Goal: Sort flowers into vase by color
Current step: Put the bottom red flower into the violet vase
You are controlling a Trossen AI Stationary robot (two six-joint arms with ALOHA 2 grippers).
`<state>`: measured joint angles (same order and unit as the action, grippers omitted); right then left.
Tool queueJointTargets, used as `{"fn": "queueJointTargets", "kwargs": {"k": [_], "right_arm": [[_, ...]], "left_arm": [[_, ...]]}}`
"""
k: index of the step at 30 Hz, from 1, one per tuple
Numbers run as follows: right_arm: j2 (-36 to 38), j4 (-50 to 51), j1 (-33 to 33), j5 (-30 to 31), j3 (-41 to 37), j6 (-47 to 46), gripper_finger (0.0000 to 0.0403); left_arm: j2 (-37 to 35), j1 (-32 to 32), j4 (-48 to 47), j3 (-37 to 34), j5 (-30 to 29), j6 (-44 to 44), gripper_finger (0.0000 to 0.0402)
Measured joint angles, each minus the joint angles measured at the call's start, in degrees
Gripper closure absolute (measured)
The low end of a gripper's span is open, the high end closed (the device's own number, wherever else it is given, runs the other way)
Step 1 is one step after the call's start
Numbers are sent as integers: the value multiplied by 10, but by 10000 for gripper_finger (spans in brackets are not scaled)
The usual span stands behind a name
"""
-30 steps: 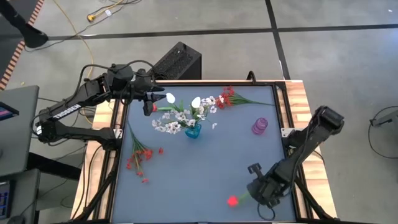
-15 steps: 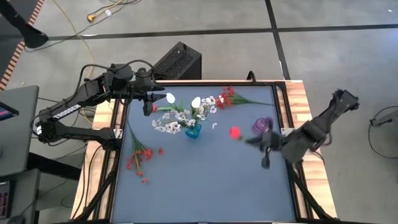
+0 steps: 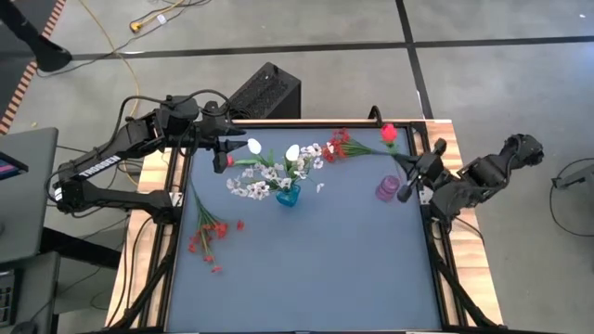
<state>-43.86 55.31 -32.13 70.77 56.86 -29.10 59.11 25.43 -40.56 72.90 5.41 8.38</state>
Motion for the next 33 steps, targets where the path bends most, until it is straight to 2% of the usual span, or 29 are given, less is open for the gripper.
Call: {"fn": "queueJointTargets", "kwargs": {"k": [7, 13, 18, 26, 33], "right_arm": [[1, 8, 20, 28, -16, -41, 387], [7, 9, 19, 102, -75, -115, 387], [18, 1, 2, 140, -85, -154, 387], [15, 11, 14, 169, -91, -143, 387], [15, 14, 29, 172, -133, -219, 387]], "left_arm": [[0, 0, 0, 0, -5, 0, 269], [0, 0, 4, 0, -14, 10, 269], [0, 0, 13, 0, -16, 10, 269], [0, 0, 13, 0, -18, 10, 269], [0, 0, 13, 0, -18, 10, 269]]}}
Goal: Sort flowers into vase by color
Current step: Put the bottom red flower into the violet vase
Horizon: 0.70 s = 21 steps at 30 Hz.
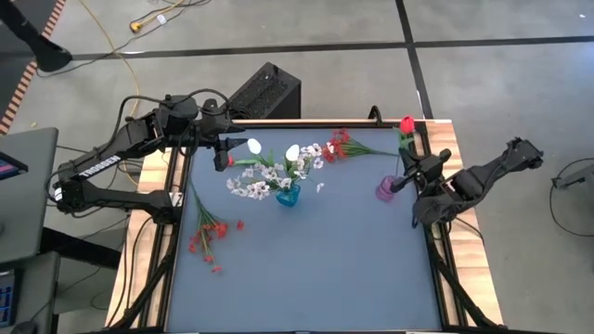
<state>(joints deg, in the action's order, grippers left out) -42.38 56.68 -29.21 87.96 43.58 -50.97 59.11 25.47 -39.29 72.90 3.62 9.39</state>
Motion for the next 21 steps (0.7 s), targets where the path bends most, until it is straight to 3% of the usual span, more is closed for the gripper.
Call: {"fn": "queueJointTargets", "kwargs": {"k": [8, 17, 21], "right_arm": [[10, -38, 0, 13, 0, 51, 387], [20, -147, 0, 8, 8, 182, 387], [19, -147, 0, 3, 8, 185, 387]], "left_arm": [[0, 0, -2, 0, -11, 0, 269], [0, 0, -1, 0, -26, 20, 269], [0, 0, 2, 0, -26, 20, 269]]}}
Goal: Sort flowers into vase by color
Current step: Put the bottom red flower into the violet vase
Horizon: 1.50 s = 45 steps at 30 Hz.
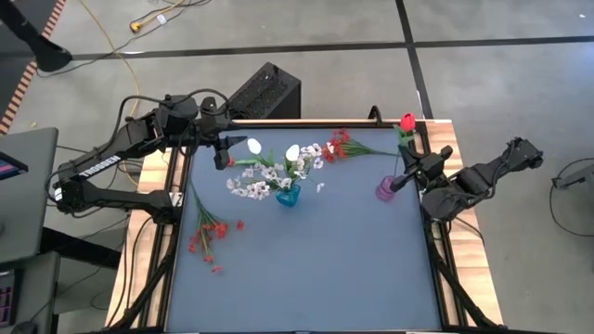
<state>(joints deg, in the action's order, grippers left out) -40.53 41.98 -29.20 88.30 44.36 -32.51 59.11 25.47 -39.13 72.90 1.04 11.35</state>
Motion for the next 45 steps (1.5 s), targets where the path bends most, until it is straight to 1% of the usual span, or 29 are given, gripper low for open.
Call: {"fn": "queueJointTargets", "kwargs": {"k": [3, 10, 14, 19, 22, 26, 28, 31, 35, 40, 45], "right_arm": [[0, 0, 0, -11, 0, 0, 387], [-4, -2, 0, -16, -5, -3, 387], [-14, 21, 0, -18, -33, -67, 387], [-19, 25, 0, -23, -63, -109, 387], [-19, 25, 0, -46, -75, -115, 387], [-19, 31, 1, -65, -96, -152, 387], [-19, 45, 5, -77, -100, -172, 379], [-19, 50, 14, -93, -100, -177, 357], [-10, 52, 34, -143, -100, -155, 328], [9, 58, 63, -239, -100, -157, 296], [28, 71, 90, -313, -100, -157, 249]], "left_arm": [[0, 0, 0, 0, 0, 0, 269], [0, 0, 0, 0, 0, -2, 269], [0, 0, 0, 0, 0, -12, 269], [0, 0, 0, 0, 1, -13, 269], [0, 0, -2, 0, 1, -16, 269], [0, 0, -11, 0, 6, -27, 269], [0, 0, -16, 0, 10, -31, 269], [0, 0, -22, 0, 12, -31, 269], [0, 0, -23, 0, 12, -30, 269], [0, 0, -28, 0, 12, -28, 269], [0, 0, -41, 0, 14, -28, 269]]}}
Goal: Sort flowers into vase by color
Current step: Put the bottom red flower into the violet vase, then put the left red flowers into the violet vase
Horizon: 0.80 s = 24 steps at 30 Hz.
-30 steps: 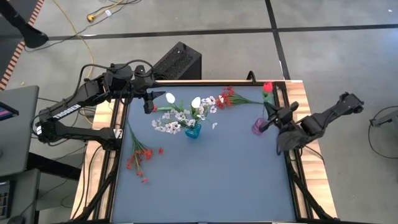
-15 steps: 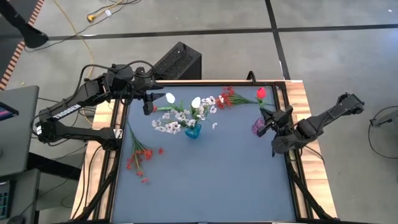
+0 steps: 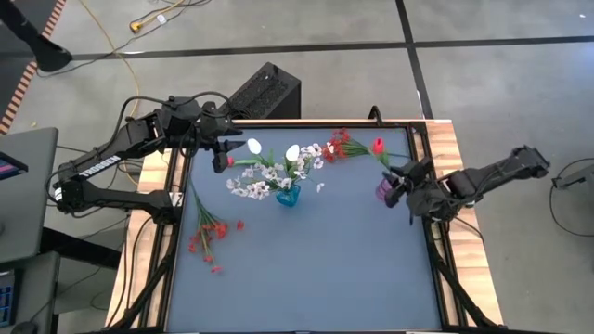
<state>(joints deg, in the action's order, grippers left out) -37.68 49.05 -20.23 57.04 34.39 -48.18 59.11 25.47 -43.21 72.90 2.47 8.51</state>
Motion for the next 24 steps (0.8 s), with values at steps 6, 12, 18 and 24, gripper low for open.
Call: {"fn": "queueJointTargets", "kwargs": {"k": [6, 12, 18, 24], "right_arm": [[20, 7, 30, -133, 0, 1, 183], [25, 48, 54, -283, 19, 2, 171], [20, 128, 59, -294, 71, 21, 185], [21, 151, 79, -276, 103, 33, 196]], "left_arm": [[0, 0, -2, 0, 3, 0, 269], [0, 0, -28, 0, 13, 1, 269], [0, 0, -29, 0, 14, 7, 269], [0, 0, -29, 0, 25, -7, 269]]}}
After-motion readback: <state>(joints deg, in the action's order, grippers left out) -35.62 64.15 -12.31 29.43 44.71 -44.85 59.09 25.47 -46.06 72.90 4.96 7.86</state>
